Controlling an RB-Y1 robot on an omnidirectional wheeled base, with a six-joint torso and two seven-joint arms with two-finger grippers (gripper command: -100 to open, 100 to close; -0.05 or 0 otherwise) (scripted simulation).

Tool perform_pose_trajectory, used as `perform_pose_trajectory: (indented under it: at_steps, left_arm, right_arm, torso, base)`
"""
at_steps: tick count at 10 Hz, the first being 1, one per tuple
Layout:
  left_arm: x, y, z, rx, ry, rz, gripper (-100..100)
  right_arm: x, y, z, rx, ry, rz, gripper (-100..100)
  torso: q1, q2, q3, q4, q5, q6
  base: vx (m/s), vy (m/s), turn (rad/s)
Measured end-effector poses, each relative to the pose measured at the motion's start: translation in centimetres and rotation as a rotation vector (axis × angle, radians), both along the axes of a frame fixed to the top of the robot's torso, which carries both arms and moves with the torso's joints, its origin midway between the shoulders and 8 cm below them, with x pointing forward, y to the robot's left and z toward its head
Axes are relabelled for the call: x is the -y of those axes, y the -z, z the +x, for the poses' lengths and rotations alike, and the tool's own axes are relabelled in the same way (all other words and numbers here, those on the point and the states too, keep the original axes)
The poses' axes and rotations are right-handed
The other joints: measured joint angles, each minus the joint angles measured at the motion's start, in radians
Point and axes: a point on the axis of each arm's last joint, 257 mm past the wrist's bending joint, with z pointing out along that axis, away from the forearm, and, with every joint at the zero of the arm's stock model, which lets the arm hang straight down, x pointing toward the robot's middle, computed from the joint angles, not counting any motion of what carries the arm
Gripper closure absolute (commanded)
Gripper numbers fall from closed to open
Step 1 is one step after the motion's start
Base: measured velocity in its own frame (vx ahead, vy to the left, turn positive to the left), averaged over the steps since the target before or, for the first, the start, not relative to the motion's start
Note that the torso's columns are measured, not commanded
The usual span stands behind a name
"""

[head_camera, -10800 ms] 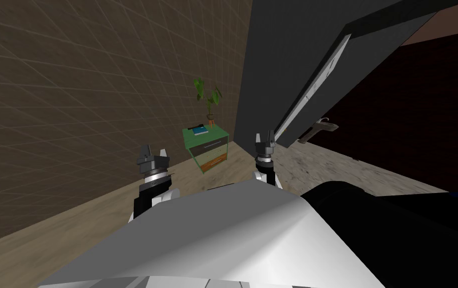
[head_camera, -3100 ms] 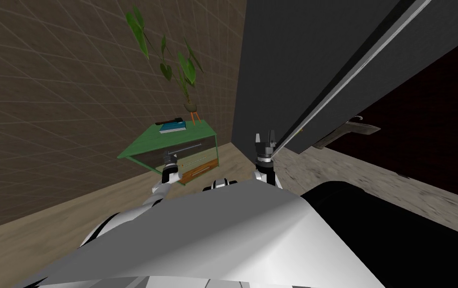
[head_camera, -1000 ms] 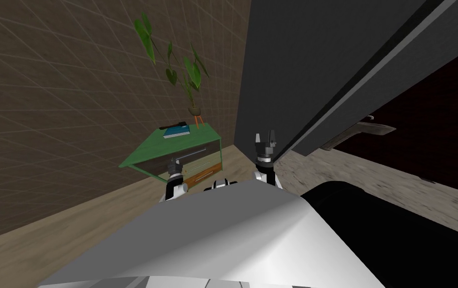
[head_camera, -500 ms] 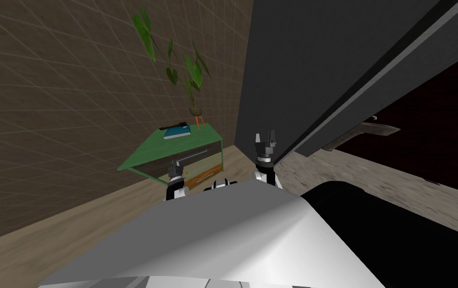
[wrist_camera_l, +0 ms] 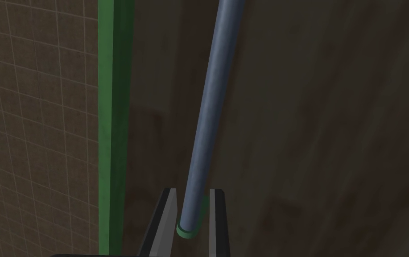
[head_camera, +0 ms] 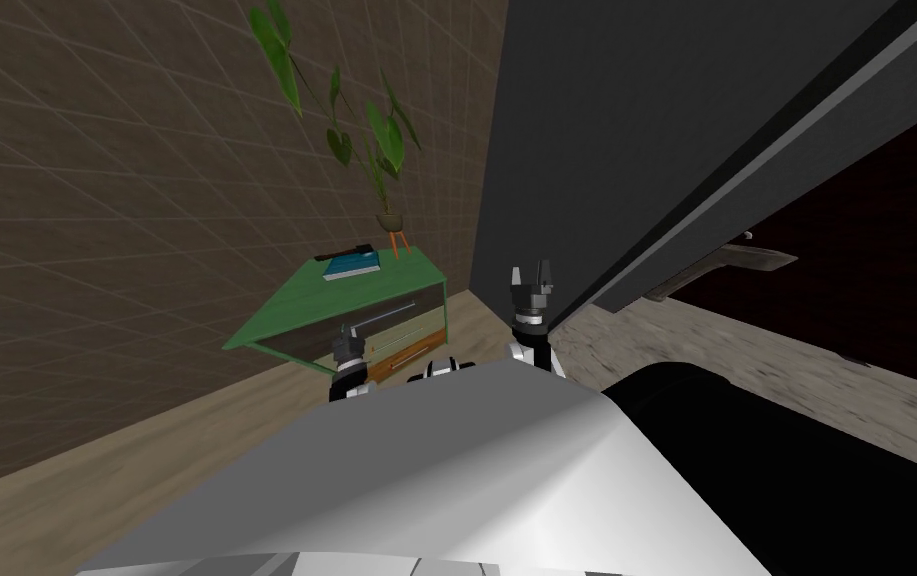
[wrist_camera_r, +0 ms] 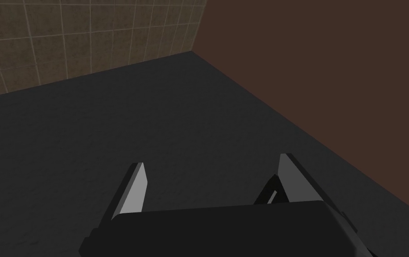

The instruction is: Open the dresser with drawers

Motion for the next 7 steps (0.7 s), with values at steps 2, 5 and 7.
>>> perform_pose_trajectory:
  at_steps: [2,5,7]
  left_arm:
    - [0.4,-0.4,-1.4,-0.003,-0.013,-0.001,100]
    - [0.4,-1.2,-1.9,0.006,-0.016,0.007,100]
    - [0.3,-1.3,-2.0,-0.006,-0.014,0.006,100]
  right_arm:
    - [0.0,0.0,0.0,0.0,0.0,0.0,0]
    - [0.0,0.0,0.0,0.0,0.0,0.0,0]
    - [0.0,0.0,0.0,0.0,0.0,0.0,0]
  torso:
    - [0.0,0.003,0.001,0.003,-0.003,-0.002]
    - [-0.004,0.013,0.007,0.007,-0.004,-0.002]
    - [-0.004,0.012,0.006,0.008,-0.006,-0.002]
  base:
    - [0.053,0.017,-0.011]
    - [-0.081,-0.042,0.013]
    - [-0.157,-0.066,0.012]
